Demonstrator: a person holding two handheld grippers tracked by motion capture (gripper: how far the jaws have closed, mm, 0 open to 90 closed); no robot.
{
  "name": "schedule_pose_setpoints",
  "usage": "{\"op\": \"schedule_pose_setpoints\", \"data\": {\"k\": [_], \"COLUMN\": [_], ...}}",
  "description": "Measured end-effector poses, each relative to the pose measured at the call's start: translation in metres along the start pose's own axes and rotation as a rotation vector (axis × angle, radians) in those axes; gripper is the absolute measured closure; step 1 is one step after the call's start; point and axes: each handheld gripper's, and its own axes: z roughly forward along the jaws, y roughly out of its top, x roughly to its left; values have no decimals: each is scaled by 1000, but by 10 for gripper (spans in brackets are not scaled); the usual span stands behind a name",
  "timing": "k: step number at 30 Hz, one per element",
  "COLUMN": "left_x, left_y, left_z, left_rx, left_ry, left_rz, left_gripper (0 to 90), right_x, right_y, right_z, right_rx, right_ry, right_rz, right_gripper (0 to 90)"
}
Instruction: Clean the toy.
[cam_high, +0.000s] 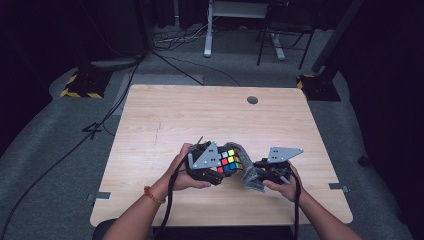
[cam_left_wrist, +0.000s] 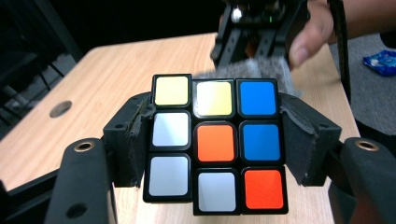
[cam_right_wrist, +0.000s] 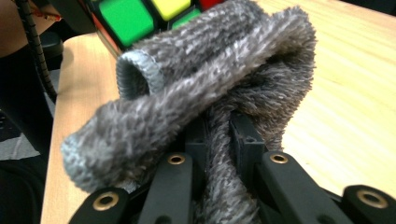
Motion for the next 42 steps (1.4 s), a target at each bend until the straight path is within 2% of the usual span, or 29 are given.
{"op": "schedule_pose_setpoints", "data": {"k": [2, 4, 6, 8, 10, 12, 15, 17, 19, 21, 24, 26, 30, 32, 34, 37, 39, 42], "left_x": [0, 0, 1, 2, 2, 3, 2, 0, -2, -1, -1, 0, -1, -1, 0, -1, 0, 1], "left_y": [-1, -1, -2, -4, -7, -9, -10, -11, -11, -12, -11, -10, -8, -7, -5, -7, -10, -14], "left_z": [1, 1, 1, 3, 6, 8, 13, 17, 20, 20, 19, 17, 16, 15, 14, 14, 16, 20], "left_rx": [-15, -22, -35, -14, 16, 26, 48, 74, 92, 91, 88, 69, 67, 44, 47, 65, 96, 111], "left_ry": [-10, -18, -23, -16, -9, -13, -10, -12, 4, -1, 14, 2, 0, -7, -15, -8, -1, -7], "left_rz": [-3, -10, -25, -27, -25, -34, -24, -8, 8, 2, 5, -11, 0, -10, -1, 19, 28, 15], "left_gripper": [337, 334, 331, 320, 299, 306, 310, 322, 324, 326, 328, 329, 330, 330, 330, 329, 329, 328], "right_x": [1, 4, 5, 5, 7, 7, 5, 5, 6, 6, 7, 9, 10, 10, 10, 11, 12, 12], "right_y": [0, 3, 4, 3, 6, 8, 9, 9, 10, 10, 11, 13, 12, 7, 4, 6, 9, 13], "right_z": [0, -2, -3, -5, -8, -11, -16, -17, -16, -16, -16, -16, -11, -4, 2, 1, -4, -15], "right_rx": [-34, -58, -75, -93, -116, -125, -146, -150, -136, -128, -128, -125, -67, -12, 5, -4, -40, -112], "right_ry": [52, 69, 72, 80, 79, 62, 49, 43, 33, 20, 9, -3, -19, -20, -3, -17, -14, -11], "right_rz": [12, 8, 6, 18, 6, 1, 7, 5, -9, -14, -22, -35, -49, -52, -43, -55, -53, -55], "right_gripper": [797, 798, 798, 799, 799, 799, 799, 799, 799, 799, 799, 798, 798, 798, 798, 798, 798, 798]}}
